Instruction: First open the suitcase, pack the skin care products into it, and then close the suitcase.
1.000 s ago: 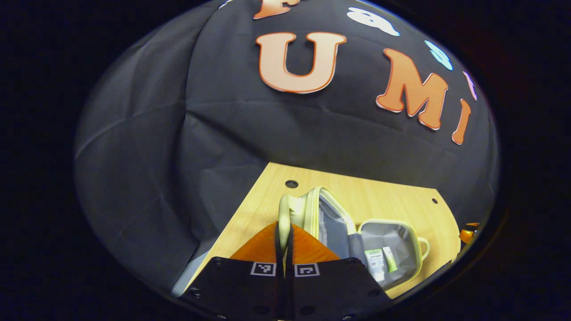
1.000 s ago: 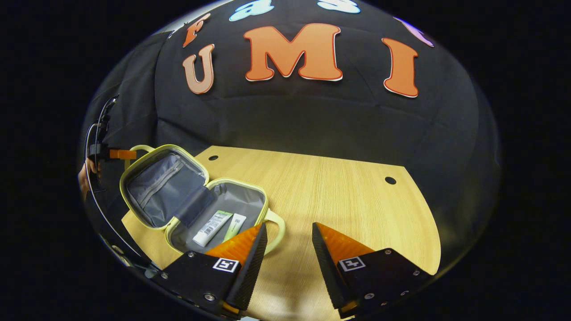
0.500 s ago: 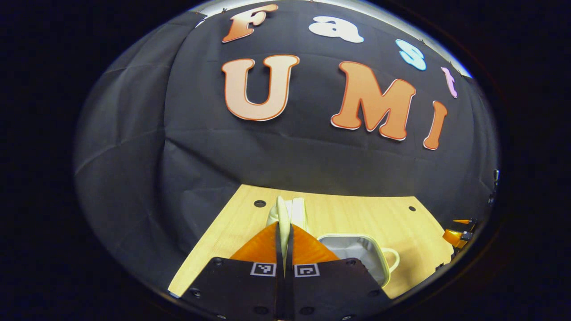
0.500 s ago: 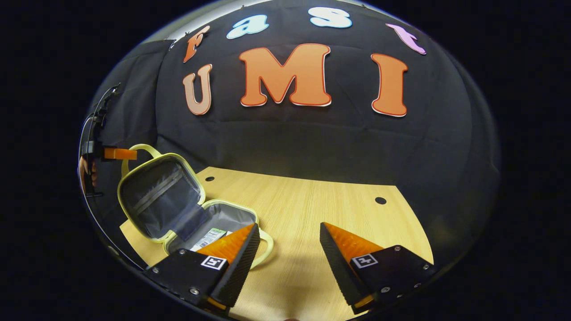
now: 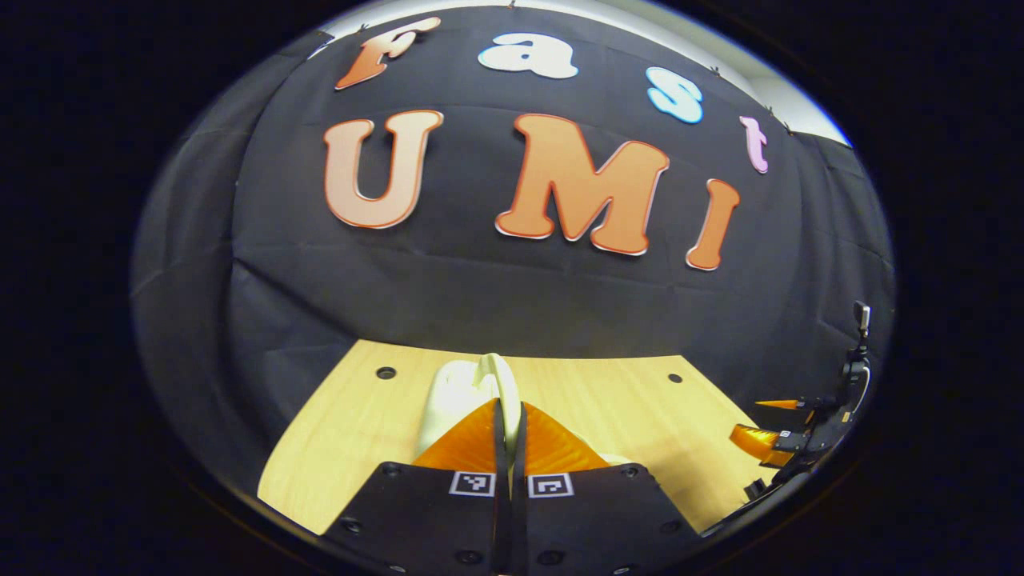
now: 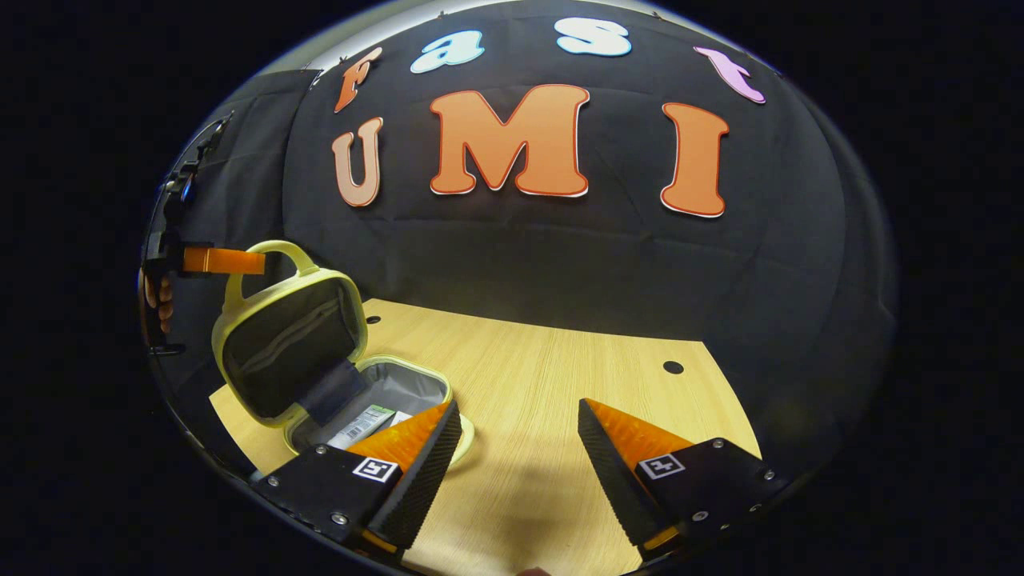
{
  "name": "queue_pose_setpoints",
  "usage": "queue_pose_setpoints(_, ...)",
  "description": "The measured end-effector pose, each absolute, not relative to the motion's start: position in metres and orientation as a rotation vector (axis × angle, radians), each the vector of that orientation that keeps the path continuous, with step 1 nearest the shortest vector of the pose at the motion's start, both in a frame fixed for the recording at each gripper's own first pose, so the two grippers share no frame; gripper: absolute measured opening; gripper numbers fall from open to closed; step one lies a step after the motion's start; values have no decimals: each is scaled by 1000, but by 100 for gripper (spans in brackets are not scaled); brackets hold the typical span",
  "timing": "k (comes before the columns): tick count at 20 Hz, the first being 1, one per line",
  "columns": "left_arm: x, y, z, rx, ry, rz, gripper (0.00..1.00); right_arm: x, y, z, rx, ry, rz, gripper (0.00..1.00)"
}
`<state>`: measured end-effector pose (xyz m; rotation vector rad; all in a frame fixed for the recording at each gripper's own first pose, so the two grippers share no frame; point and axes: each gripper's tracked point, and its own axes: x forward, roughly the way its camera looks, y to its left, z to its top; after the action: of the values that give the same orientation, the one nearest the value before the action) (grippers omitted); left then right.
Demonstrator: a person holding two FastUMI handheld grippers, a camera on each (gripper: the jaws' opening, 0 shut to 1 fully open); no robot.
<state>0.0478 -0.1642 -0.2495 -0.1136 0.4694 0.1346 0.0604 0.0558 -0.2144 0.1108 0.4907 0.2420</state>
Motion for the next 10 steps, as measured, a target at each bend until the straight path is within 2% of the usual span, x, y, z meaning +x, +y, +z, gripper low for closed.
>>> queue_pose_setpoints(10,71,-285,-316,-185,580,-119,1,53,35,-183,113,422,247,94)
